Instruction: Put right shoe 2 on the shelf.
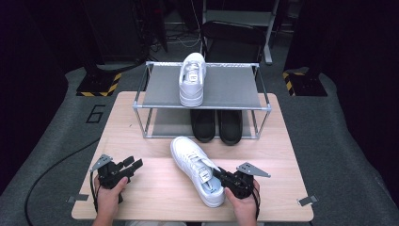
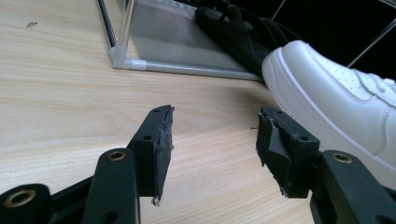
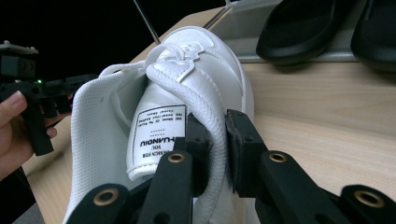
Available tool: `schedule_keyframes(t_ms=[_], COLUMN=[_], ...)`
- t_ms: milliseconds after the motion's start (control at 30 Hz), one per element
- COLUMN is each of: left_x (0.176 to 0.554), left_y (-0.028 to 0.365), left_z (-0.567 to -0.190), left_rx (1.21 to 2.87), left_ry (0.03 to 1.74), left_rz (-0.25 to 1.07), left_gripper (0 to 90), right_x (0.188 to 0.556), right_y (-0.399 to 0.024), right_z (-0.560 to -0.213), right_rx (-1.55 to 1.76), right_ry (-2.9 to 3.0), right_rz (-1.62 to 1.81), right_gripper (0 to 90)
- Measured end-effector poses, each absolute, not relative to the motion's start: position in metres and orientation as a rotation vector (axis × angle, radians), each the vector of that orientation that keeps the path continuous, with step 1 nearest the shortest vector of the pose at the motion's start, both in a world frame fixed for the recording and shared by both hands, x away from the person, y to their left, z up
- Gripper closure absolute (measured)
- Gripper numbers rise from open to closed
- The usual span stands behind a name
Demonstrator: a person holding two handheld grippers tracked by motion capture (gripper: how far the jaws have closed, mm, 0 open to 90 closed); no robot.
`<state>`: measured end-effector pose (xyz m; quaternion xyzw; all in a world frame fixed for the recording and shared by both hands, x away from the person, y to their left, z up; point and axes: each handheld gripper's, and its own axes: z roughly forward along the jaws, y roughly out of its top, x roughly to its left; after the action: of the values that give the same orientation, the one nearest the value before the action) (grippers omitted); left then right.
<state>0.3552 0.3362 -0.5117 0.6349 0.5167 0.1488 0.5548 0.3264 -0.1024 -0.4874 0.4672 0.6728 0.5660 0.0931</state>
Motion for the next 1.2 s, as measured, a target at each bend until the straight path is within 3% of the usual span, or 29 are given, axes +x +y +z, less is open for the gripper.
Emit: schedule_keyframes(t_ms=[1200], left_x=[0.355], left_y=[0.335], left_z=[-0.515], left_rx=[1.494], left_ry=[1.239], left_rz=[0.344], left_gripper=[45.6], right_x=[0.303], right_y=[-0.109], right_z=[-0.438], right_rx=[1.219], right_ry=[1.785], right_rz=[1.803], right_gripper=[79.6])
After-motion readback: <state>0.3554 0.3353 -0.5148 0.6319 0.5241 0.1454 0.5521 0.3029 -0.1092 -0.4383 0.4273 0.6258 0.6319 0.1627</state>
